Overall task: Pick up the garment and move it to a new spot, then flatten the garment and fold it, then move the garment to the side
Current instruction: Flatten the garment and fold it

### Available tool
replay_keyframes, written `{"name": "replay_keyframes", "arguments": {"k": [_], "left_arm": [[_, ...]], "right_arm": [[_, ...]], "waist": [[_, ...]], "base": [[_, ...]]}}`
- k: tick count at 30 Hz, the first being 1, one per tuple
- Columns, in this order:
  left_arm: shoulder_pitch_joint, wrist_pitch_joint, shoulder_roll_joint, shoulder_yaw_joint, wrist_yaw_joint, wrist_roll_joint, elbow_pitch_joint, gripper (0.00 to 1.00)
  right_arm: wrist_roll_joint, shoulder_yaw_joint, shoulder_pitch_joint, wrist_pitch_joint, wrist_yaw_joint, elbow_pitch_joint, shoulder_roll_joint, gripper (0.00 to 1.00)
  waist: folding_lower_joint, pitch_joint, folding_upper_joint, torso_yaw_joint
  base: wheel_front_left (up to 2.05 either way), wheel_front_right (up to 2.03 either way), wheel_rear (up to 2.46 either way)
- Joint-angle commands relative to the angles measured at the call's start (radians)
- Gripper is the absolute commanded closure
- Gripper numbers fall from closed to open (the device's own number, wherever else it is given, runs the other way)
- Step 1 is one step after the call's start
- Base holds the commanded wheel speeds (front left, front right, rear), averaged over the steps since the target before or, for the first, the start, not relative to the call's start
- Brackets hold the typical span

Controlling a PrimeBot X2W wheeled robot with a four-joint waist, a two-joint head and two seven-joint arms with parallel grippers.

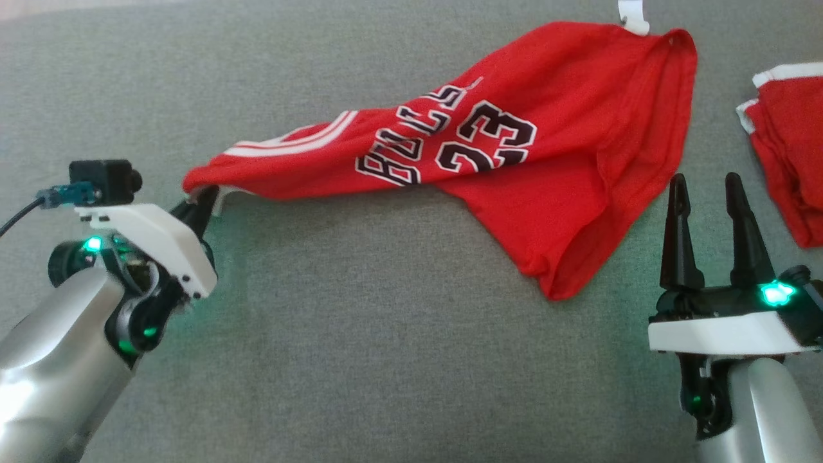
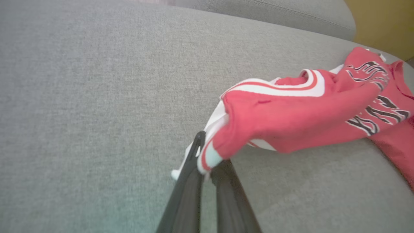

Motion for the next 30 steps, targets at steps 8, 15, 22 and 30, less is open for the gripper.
{"name": "replay_keyframes", "arguments": {"k": [8,15,22,30], "left_arm": [[-0.119,-0.181,-0.034,0.026,0.027,0.127,0.165,0.0],[-0.129,-0.31,-0.035,0.018,0.036,0.2,0.152,0.0],[-0.029,-0.458,-0.024,0.072,0.155,0.239,-0.013,0.0],[0.268,-0.482,-0.095,0.222,0.306,0.352,-0.252,0.0]], "right_arm": [[-0.028,0.022,-0.029,-0.006,0.007,-0.031,-0.009,0.0],[-0.041,0.005,-0.019,-0.006,0.007,-0.027,-0.009,0.0],[-0.047,-0.014,0.013,-0.006,0.007,-0.021,-0.009,0.0],[-0.033,-0.013,0.082,-0.006,0.007,0.002,-0.009,0.0]], "waist": [[-0.0002,0.005,0.0,0.019],[-0.0002,-0.042,0.0,0.057],[-0.0002,-0.113,0.0,0.103],[-0.0002,-0.157,0.0,0.136]], "base": [[0.0,0.0,0.0],[0.0,0.0,0.0],[0.0,0.0,0.0],[0.0,0.0,0.0]]}}
